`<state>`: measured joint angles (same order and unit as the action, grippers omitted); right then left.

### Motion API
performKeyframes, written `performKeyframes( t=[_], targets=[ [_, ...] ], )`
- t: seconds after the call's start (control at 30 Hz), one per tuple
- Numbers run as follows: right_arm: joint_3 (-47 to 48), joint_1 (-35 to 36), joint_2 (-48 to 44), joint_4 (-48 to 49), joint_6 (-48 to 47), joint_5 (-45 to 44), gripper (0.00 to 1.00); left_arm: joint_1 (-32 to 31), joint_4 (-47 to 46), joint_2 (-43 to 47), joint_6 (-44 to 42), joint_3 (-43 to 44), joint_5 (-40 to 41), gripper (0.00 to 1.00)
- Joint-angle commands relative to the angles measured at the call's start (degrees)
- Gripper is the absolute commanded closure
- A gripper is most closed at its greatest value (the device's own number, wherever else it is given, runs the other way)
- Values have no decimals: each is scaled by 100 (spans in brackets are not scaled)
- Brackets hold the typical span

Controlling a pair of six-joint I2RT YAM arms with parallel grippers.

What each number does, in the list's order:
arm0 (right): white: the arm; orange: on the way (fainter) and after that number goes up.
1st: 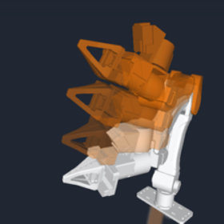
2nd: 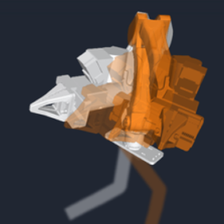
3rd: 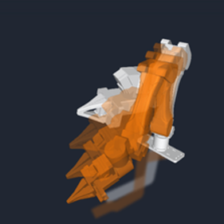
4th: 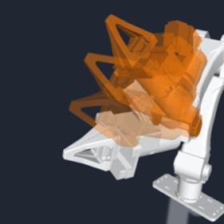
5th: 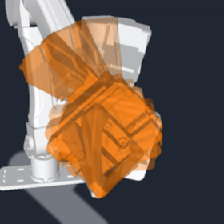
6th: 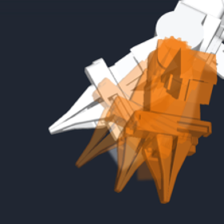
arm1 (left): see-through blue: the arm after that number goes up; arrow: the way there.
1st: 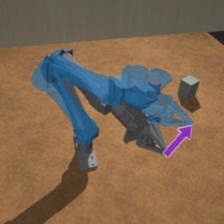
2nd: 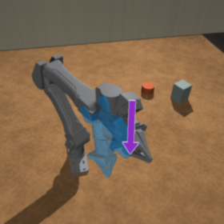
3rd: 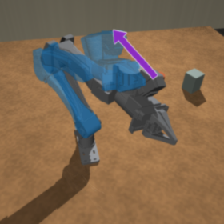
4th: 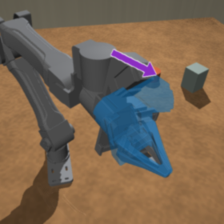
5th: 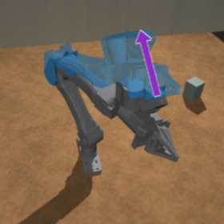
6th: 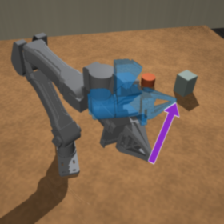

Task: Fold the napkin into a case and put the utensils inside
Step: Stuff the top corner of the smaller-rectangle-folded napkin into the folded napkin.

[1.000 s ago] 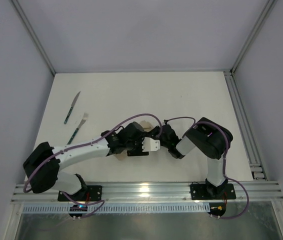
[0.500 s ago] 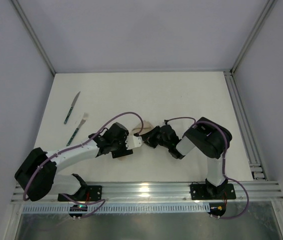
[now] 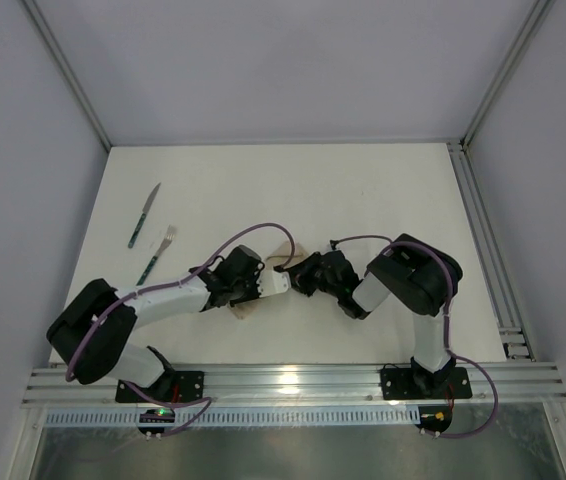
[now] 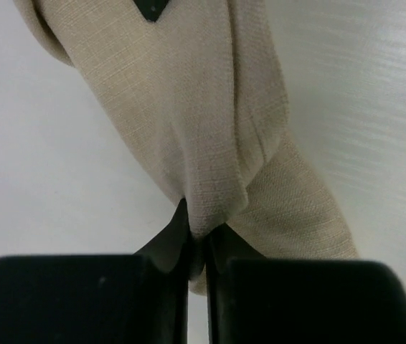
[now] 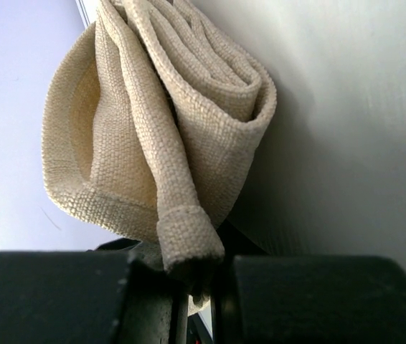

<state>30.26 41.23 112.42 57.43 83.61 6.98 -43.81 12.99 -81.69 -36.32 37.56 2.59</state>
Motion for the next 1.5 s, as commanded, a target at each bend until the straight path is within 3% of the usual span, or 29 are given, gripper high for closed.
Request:
performKeyframes(
  t=[0.0, 0.1, 0.33, 0.47, 0.63, 0.67, 0.83, 1.0, 1.03, 1.3, 1.37, 1.47],
  targets=[
    [-126, -28, 140, 14, -21, -215, 96, -48, -297, -84, 2, -12, 127, 100],
    [-152, -19, 113, 40, -29, -224, 96, -75, -429, 56, 10, -108, 581, 100],
    [-91, -19, -80, 5, -170, -197, 96, -329, -1773, 532, -428, -609, 1874, 100],
    [24, -28, -203, -56, -275, -232, 96, -715, -2981, -64, -981, -1100, 2552, 100],
    [24, -10, -142, -4, -197, -268, 96, -1094, -3523, -821, -1545, -1427, 2800, 100],
    [6, -19, -133, 31, -188, -276, 96, -1112, -3471, -857, -1528, -1444, 2713, 100],
    [-3, -28, -10, 181, -82, -268, 96, -1121, -1628, 160, -1169, -1296, 1123, 61],
    [24, -19, 52, 207, -73, -268, 96, -1068, -281, 1128, -825, -962, 339, 52],
    [24, -19, 52, 207, -73, -276, 96, -1051, -10, 1320, -781, -918, 208, 46],
    [15, -19, 140, 242, -38, -277, 96, -673, 792, 1718, -430, -312, -433, 44],
    [15, -28, 166, 251, -21, -277, 96, -550, 984, 1727, -315, -4, -811, 48],
    [6, -19, 175, 269, -21, -268, 96, -313, 1135, 1665, -26, 392, -1267, 64]
  ],
)
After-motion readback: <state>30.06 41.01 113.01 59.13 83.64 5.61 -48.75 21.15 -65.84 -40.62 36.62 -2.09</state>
